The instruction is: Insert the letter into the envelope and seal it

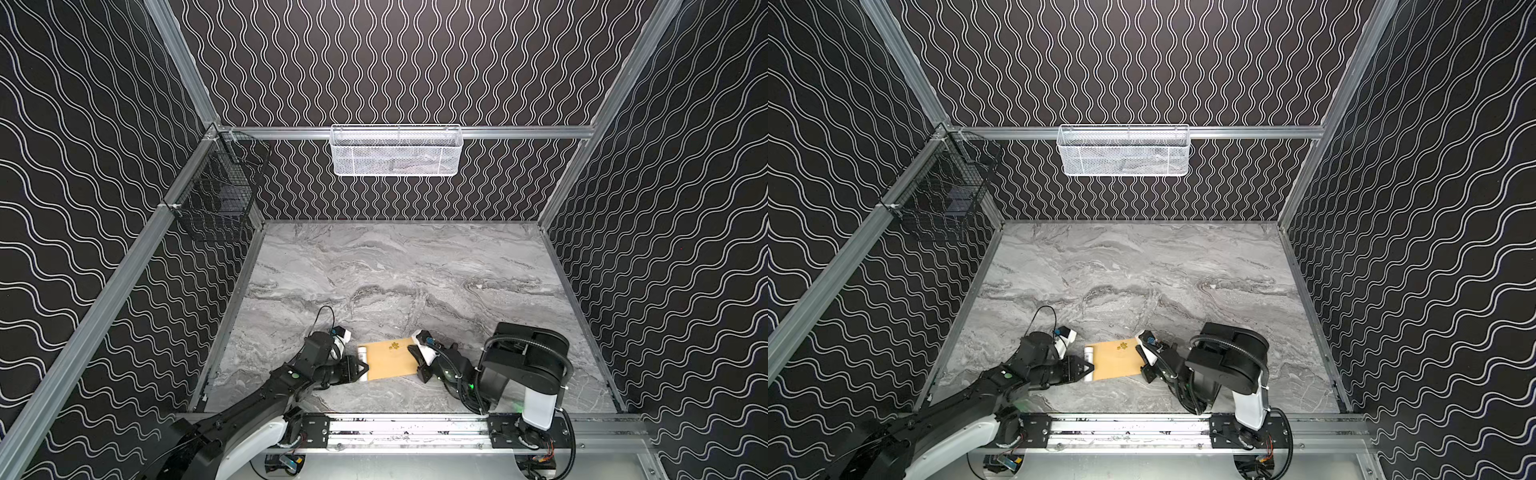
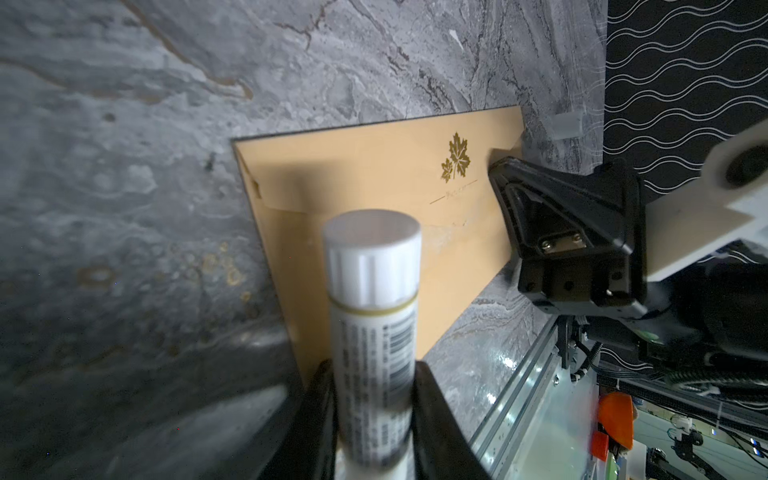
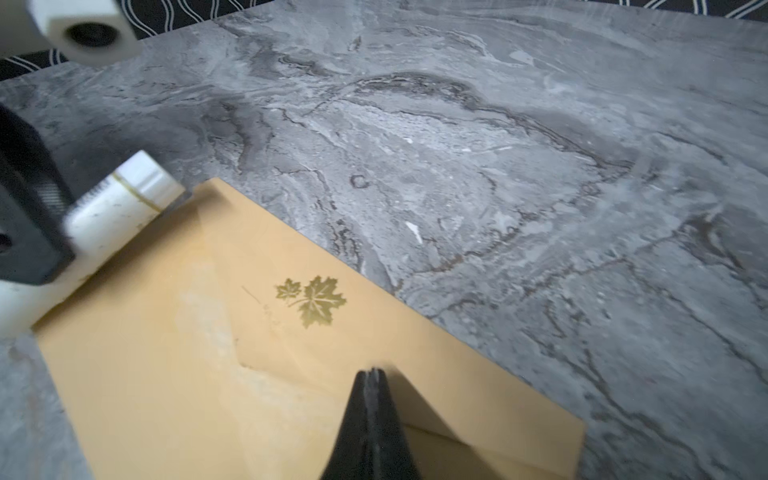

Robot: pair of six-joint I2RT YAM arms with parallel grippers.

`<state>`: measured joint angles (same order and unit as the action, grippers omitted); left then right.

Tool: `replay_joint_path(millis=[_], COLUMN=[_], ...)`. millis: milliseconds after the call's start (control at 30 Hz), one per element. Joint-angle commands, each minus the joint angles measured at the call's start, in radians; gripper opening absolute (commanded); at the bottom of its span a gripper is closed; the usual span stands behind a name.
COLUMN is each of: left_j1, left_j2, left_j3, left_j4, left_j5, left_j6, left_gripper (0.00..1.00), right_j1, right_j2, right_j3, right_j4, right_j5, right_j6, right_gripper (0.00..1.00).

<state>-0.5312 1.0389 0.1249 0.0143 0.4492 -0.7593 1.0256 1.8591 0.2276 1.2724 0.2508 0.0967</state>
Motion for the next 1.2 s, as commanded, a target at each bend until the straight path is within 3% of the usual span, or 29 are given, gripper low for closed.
replay_joint_path(millis=[0,133,467,567,633,700,867,1167], left_j1=[0.003,0.003,0.004,0.004,0.004,0.004,0.002,0.003], left_j2=[0.012,0.006,0.002,0.009,0.015,0.019,0.023,-0.006], left_j3=[-0.002,-0.002,-0.001,-0.001,-0.002,-0.001,-0.001,-0.003], left_j4=[-0.038,-0.038,-0.047,-0.038,-0.03,-0.025,-0.02,-0.037], left_j5=[-0.021,-0.02,-0.02,-0.018,-0.014,-0.013,-0.009,-0.01], left_j6=[0.013,0.014,0.018,0.018,0.017,0.018,0.018,0.02], left_gripper=[0.0,0.0,0.0,0.0,0.0,0.0,0.0,0.0], right_j1=[-0.033,-0.062,-0.113,-0.114,-0.111,-0.089,-0.002,0.045], right_j2=[-0.041,-0.066,-0.13,-0.213,-0.3,-0.328,-0.201,0.015], right_j3=[0.011,0.037,-0.003,0.0,0.004,-0.004,0.065,0.149], right_j4=[-0.256,-0.368,-0.365,-0.374,-0.383,-0.311,-0.166,-0.221], right_j5=[0.08,0.082,0.098,0.047,-0.054,-0.093,-0.14,-0.171], right_j6=[0.073,0.084,0.096,0.019,-0.042,-0.08,-0.175,-0.195], right_gripper=[0.0,0.0,0.0,0.0,0.0,0.0,0.0,0.0])
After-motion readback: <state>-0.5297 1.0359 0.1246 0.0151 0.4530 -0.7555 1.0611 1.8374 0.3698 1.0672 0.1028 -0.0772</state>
